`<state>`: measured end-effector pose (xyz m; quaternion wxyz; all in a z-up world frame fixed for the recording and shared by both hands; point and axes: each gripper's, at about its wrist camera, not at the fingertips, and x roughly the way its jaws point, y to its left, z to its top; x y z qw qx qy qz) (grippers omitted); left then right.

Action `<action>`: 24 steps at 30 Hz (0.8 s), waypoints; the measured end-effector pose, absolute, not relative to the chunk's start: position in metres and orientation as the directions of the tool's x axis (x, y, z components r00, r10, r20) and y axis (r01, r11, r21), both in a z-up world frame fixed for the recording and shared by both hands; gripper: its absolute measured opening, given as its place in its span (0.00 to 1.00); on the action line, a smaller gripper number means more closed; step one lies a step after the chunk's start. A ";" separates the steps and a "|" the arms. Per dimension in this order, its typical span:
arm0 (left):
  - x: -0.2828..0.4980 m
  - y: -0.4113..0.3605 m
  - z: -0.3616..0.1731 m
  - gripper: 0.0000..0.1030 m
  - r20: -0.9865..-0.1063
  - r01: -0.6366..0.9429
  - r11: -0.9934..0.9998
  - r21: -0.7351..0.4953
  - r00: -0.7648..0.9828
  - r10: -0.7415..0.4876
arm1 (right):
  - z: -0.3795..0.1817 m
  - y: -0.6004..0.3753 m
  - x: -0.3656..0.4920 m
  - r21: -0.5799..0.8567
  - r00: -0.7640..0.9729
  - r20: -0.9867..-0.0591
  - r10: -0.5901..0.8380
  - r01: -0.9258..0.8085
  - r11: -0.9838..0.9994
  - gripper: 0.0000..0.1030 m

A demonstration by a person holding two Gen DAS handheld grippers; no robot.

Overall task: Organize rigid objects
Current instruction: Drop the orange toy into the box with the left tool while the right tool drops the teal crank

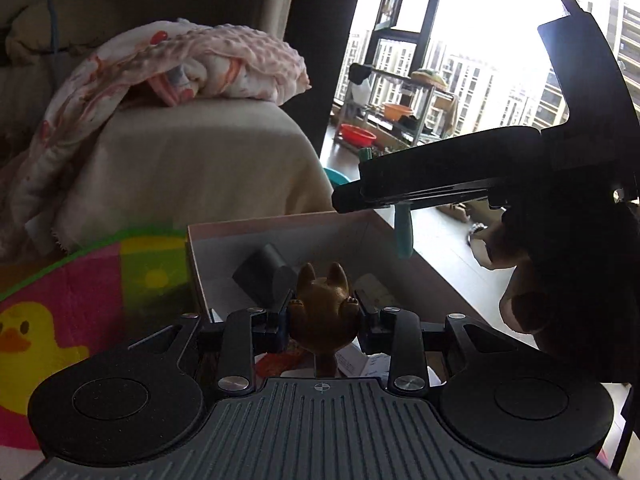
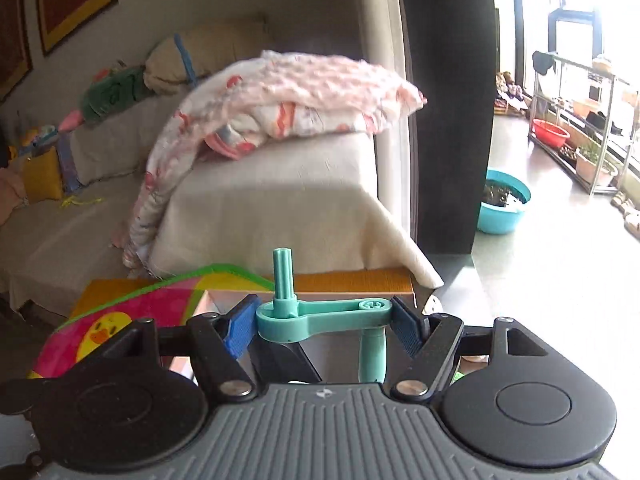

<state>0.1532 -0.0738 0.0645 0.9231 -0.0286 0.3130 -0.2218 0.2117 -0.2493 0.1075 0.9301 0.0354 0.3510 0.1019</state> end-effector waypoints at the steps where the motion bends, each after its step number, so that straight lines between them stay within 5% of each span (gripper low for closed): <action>1: 0.156 -0.073 0.060 0.34 -0.572 0.383 0.906 -0.180 0.708 -0.413 | 0.098 -0.245 0.219 0.122 0.720 -0.666 0.197 -0.155 0.980 0.69; 11: 0.161 -0.077 0.059 0.34 -0.569 0.406 0.902 -0.147 0.711 -0.413 | 0.060 -0.235 0.240 0.110 0.641 -0.742 0.196 -0.173 0.979 0.69; 19: 0.116 -0.049 0.085 0.34 -0.484 0.369 0.917 -0.150 0.782 -0.393 | 0.088 -0.261 0.163 0.086 0.751 -0.627 0.208 -0.198 0.976 0.69; 24: 0.056 -0.031 0.069 0.34 -0.506 0.351 0.931 -0.098 0.788 -0.350 | 0.088 -0.265 0.079 0.054 0.810 -0.563 0.163 -0.161 0.986 0.73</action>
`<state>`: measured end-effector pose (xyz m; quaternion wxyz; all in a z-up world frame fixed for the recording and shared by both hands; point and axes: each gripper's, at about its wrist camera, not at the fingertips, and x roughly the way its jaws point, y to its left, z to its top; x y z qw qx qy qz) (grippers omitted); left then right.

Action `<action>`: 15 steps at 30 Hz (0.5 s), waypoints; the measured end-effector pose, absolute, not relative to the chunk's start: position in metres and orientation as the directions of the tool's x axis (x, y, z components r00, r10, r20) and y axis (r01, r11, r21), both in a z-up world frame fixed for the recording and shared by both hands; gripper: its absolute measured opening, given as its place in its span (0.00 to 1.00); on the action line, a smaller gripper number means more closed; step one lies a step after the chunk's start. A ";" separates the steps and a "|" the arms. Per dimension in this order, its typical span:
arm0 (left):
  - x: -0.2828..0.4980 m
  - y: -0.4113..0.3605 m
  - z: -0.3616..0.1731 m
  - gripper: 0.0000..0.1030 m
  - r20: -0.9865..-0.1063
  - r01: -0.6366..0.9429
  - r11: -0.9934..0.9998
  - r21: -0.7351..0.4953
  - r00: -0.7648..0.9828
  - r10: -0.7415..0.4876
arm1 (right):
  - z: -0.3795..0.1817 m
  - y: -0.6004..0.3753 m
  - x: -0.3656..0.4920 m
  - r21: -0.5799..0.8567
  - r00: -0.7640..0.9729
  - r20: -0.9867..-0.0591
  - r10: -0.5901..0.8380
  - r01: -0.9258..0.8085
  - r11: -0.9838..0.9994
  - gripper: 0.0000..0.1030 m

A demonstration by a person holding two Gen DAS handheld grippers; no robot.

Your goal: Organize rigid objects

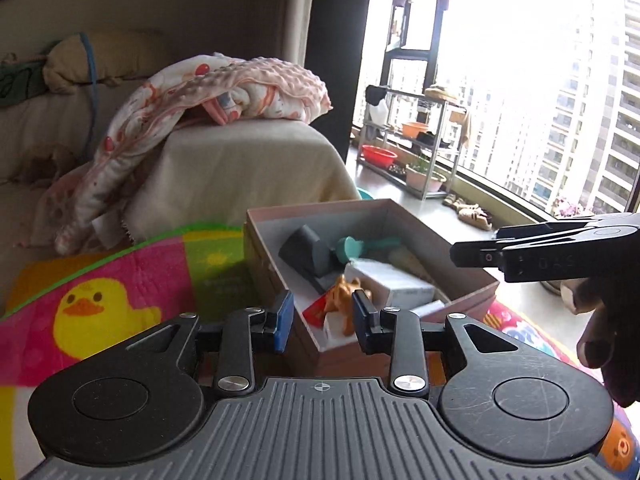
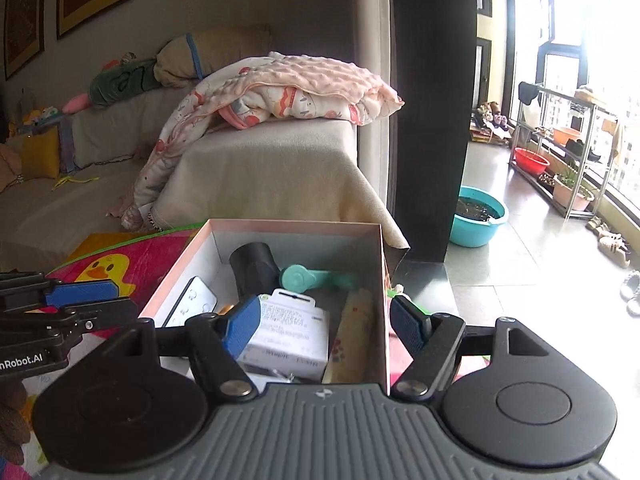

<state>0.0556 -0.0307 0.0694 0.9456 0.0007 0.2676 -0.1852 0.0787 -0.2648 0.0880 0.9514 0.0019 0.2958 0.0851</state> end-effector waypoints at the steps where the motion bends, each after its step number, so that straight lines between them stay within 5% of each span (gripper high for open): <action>1: 0.039 -0.026 0.063 0.34 -0.522 0.330 0.942 -0.069 0.792 -0.315 | 0.085 -0.263 0.064 0.051 0.817 -0.556 0.153 -0.151 0.987 0.74; 4: 0.000 -0.012 0.044 0.34 -0.563 0.246 0.969 0.008 0.802 -0.199 | 0.069 -0.249 0.024 0.040 0.814 -0.562 0.149 -0.153 0.987 0.75; 9: -0.026 0.001 0.012 0.35 -0.656 0.165 0.986 -0.032 0.741 -0.145 | 0.030 -0.218 -0.005 0.033 0.748 -0.644 0.159 -0.181 0.983 0.76; 11: -0.030 -0.005 0.007 0.36 -0.629 0.156 0.988 0.006 0.768 -0.117 | 0.014 -0.211 -0.003 0.044 0.705 -0.692 0.157 -0.176 0.983 0.76; 15: -0.024 -0.012 0.004 0.36 -0.610 0.125 0.992 -0.004 0.786 -0.102 | 0.000 -0.204 -0.007 -0.020 0.732 -0.677 0.083 -0.131 0.991 0.93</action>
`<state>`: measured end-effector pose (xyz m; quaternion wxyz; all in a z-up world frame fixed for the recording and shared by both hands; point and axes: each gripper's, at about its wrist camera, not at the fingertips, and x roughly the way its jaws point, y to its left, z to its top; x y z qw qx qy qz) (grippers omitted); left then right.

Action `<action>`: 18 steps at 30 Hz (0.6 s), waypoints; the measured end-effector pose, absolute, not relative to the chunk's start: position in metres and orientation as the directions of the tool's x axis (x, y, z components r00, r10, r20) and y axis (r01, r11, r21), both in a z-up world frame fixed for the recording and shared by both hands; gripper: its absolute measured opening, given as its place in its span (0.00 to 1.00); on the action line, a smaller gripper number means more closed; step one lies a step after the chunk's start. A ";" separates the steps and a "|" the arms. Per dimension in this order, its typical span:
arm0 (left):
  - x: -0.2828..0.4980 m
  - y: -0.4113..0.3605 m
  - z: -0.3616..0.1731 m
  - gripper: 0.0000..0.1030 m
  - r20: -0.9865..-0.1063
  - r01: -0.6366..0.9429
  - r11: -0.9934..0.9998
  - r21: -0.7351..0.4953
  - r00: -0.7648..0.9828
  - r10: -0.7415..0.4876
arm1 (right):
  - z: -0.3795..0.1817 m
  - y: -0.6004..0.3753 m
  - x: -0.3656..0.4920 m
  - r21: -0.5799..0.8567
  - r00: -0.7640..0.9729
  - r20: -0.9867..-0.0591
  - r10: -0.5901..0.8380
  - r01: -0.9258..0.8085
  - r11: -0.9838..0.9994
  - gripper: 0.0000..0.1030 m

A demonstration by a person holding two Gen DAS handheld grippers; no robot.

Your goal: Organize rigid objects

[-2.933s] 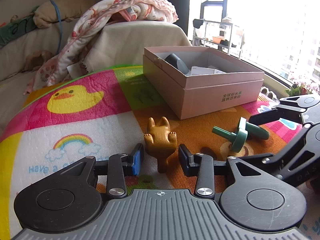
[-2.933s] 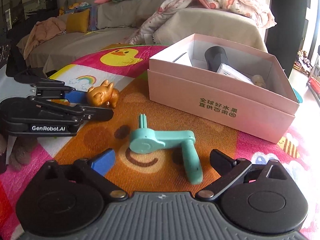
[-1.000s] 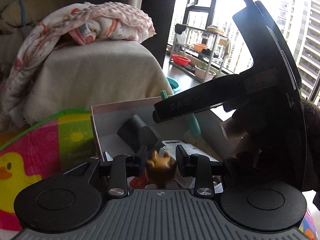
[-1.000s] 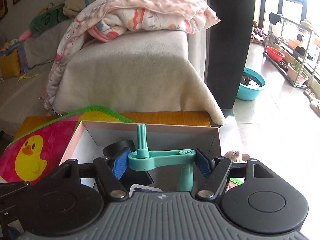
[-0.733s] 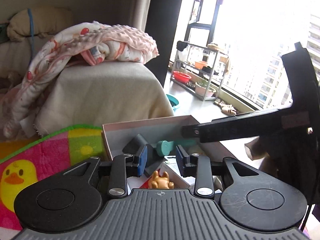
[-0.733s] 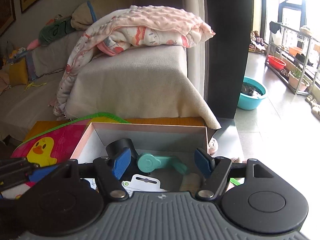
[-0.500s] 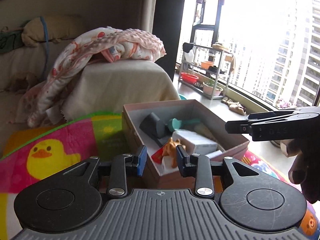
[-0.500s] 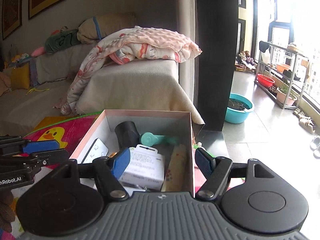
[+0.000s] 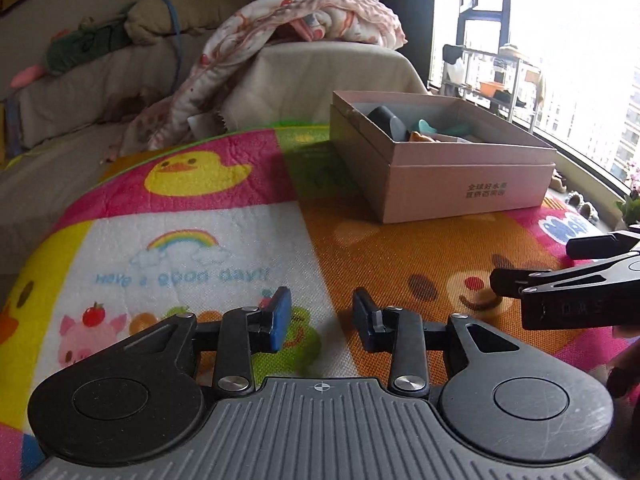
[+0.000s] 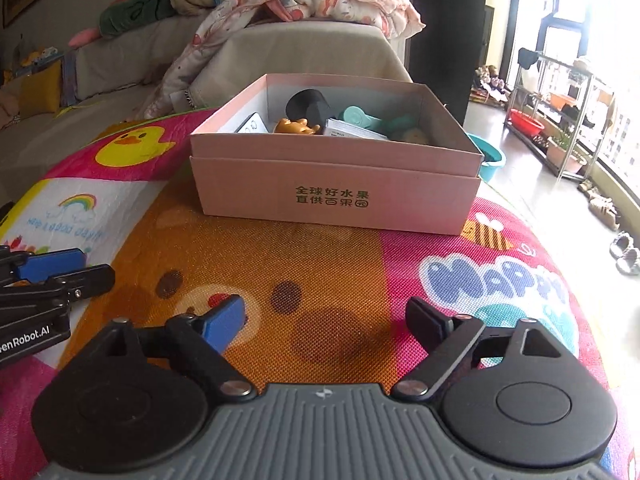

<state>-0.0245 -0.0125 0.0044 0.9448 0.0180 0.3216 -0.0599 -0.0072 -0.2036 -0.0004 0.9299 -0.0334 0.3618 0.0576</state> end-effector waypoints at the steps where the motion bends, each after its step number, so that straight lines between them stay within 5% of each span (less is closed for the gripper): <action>1: -0.022 -0.012 0.004 0.37 -0.610 0.118 0.993 -0.017 0.785 -0.104 | -0.001 -0.205 -0.006 -0.015 0.728 -0.683 0.070 -0.109 0.994 0.95; 18: -0.015 -0.031 0.003 0.45 -0.606 0.114 0.993 -0.007 0.790 -0.095 | -0.007 -0.205 -0.003 0.011 0.750 -0.659 0.056 -0.065 0.998 1.00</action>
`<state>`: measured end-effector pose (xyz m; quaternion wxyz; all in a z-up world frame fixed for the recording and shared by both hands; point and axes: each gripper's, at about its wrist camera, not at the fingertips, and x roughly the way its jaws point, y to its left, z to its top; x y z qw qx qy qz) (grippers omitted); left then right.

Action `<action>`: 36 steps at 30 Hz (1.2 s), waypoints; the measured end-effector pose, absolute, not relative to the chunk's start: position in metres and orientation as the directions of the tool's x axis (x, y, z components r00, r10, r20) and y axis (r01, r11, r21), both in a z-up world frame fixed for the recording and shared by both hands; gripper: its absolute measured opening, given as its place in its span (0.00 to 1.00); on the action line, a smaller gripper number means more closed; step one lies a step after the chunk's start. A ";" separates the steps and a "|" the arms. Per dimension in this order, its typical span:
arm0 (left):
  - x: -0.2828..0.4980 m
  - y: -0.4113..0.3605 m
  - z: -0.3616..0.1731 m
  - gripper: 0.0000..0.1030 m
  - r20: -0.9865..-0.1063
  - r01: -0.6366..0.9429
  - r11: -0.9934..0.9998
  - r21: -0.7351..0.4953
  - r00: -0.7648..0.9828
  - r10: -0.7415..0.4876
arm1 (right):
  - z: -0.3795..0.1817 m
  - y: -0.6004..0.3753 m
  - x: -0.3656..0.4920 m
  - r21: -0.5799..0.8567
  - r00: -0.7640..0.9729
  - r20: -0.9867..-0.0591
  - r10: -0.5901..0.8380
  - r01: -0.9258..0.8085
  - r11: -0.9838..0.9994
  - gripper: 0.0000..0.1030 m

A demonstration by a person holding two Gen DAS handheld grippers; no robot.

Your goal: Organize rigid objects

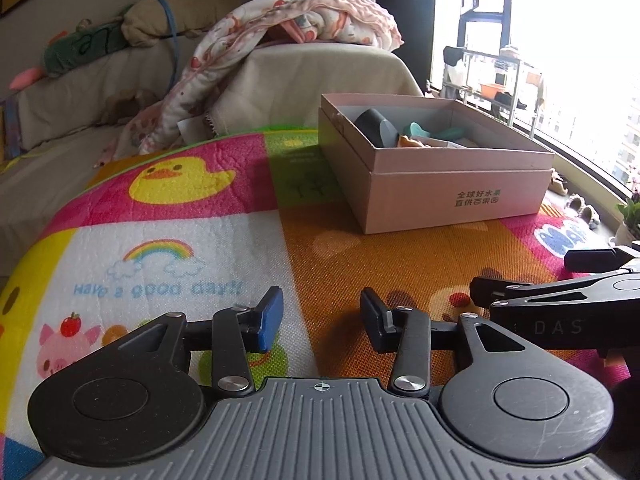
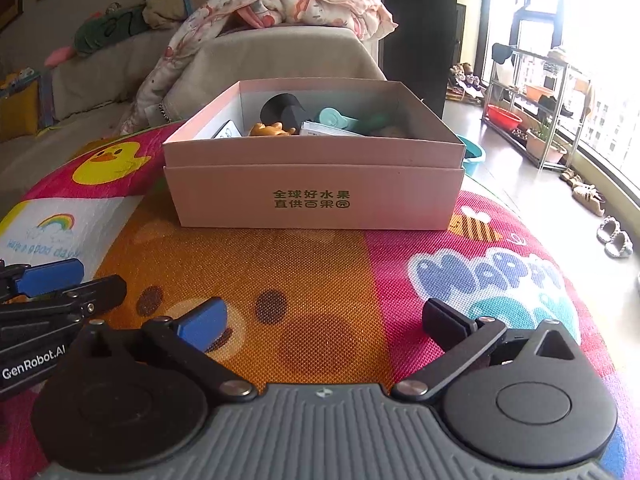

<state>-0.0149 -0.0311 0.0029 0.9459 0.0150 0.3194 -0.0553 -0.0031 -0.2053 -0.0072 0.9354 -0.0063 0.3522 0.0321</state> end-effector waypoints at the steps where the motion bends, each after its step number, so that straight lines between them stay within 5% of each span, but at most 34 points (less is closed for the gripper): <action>1: -0.015 -0.031 0.003 0.45 -0.606 0.103 0.995 -0.012 0.790 -0.089 | -0.007 -0.205 -0.002 0.012 0.751 -0.659 0.054 -0.062 0.998 1.00; 36: -0.017 -0.039 0.003 0.45 -0.608 0.059 0.998 -0.020 0.792 -0.059 | -0.009 -0.207 -0.004 0.020 0.755 -0.654 0.054 -0.054 0.998 1.00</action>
